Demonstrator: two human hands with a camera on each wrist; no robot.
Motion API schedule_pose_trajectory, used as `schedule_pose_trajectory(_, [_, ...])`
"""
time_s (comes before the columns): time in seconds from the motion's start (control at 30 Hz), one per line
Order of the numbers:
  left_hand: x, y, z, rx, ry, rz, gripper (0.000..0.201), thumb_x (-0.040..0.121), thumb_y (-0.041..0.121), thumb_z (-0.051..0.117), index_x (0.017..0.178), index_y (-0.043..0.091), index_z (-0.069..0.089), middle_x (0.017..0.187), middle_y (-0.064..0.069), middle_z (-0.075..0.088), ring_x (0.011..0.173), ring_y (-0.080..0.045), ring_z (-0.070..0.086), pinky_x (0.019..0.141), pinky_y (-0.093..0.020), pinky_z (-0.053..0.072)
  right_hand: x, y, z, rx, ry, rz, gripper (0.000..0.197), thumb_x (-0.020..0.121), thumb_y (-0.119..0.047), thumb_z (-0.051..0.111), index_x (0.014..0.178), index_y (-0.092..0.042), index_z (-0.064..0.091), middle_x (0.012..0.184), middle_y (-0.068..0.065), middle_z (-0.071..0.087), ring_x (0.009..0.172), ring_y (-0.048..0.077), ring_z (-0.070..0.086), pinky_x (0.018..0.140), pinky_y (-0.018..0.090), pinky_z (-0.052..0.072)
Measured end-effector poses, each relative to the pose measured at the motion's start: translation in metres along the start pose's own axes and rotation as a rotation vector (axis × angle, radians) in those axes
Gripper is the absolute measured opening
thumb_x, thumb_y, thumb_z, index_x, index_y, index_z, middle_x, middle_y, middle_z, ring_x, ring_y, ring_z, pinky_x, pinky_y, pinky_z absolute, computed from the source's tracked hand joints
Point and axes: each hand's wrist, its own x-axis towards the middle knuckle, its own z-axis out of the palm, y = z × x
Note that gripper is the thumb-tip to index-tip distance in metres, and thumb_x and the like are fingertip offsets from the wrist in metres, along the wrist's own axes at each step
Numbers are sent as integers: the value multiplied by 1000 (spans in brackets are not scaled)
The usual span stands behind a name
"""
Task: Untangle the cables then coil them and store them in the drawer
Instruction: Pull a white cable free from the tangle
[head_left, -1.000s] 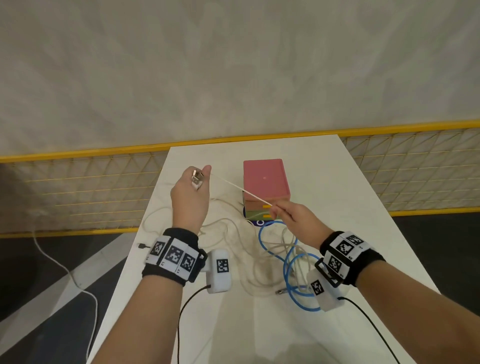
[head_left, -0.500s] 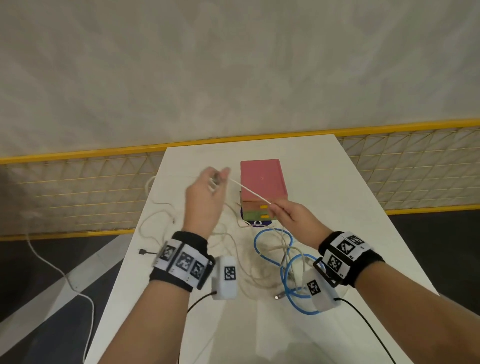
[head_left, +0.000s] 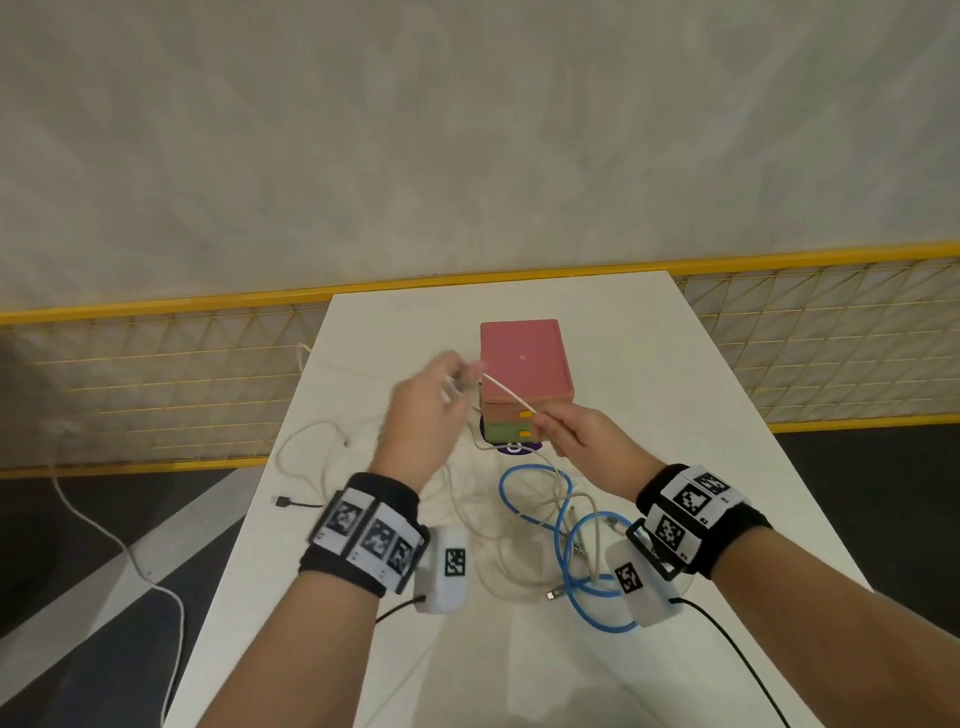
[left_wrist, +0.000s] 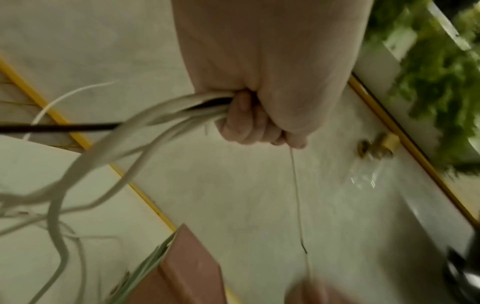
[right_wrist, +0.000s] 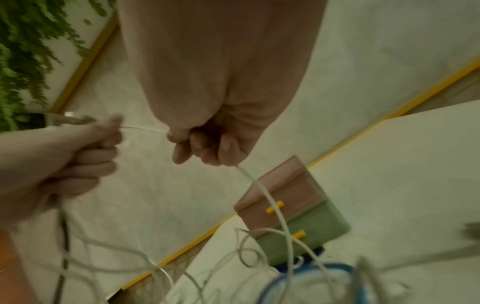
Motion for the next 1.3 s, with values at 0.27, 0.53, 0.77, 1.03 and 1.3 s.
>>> schedule_pose_trajectory(0.27, [-6,5,0,118,-133,75,34,98,43,48,131,35,50,72,8,55,56,-14,56,61,-28,45,-4,-2,3,-28,7,2,27,100,-17,40,84,-9,58,57,-13,46,55,2,42,58,15,35])
schedule_pose_trajectory(0.53, [4,-16,-4,85,92,-12,25,96,40,53,93,16,59,75,0,60,67,-25,59,60,-28,41,-12,12,-10,-67,1,48,27,101,-20,37,88,-11,60,61,-10,40,55,5,39,58,17,33])
schedule_pose_trajectory(0.77, [-11,1,21,142,-318,109,22,96,42,53,101,23,64,73,13,57,56,-3,50,59,-25,39,0,4,0,-70,-38,-92,22,99,-15,44,97,-10,65,80,-6,57,71,7,51,70,21,45])
schedule_pose_trajectory(1.03, [-14,-18,25,175,-358,3,24,95,41,54,97,19,62,78,-1,62,62,-14,53,57,-28,42,16,3,-4,-225,-244,-52,24,96,-8,47,110,-11,65,99,11,68,79,16,61,74,31,51])
schedule_pose_trajectory(1.3, [-11,-19,-4,-112,24,-188,69,89,45,64,146,42,26,84,0,58,79,-16,56,73,-29,45,38,-10,-19,-4,-118,39,63,89,10,42,141,-25,37,136,4,50,124,16,50,98,24,42])
